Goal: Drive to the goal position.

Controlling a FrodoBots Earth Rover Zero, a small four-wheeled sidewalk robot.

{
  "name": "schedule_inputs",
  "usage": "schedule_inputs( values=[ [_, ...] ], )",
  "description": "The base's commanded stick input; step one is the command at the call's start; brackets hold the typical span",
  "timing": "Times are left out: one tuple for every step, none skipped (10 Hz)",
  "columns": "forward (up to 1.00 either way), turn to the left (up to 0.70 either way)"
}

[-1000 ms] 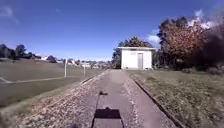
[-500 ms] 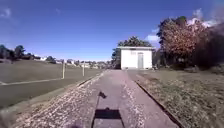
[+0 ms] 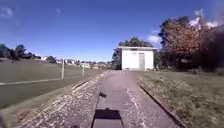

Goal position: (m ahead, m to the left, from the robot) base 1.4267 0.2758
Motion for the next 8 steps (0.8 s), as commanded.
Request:
schedule_inputs(
  values=[
    [0.70, -0.35],
    [0.70, -0.35],
    [0.70, -0.35],
    [0.70, -0.35],
    [0.70, 0.00],
    [0.70, 0.00],
    [0.70, 0.00],
    [0.70, 0.00]
  ],
)
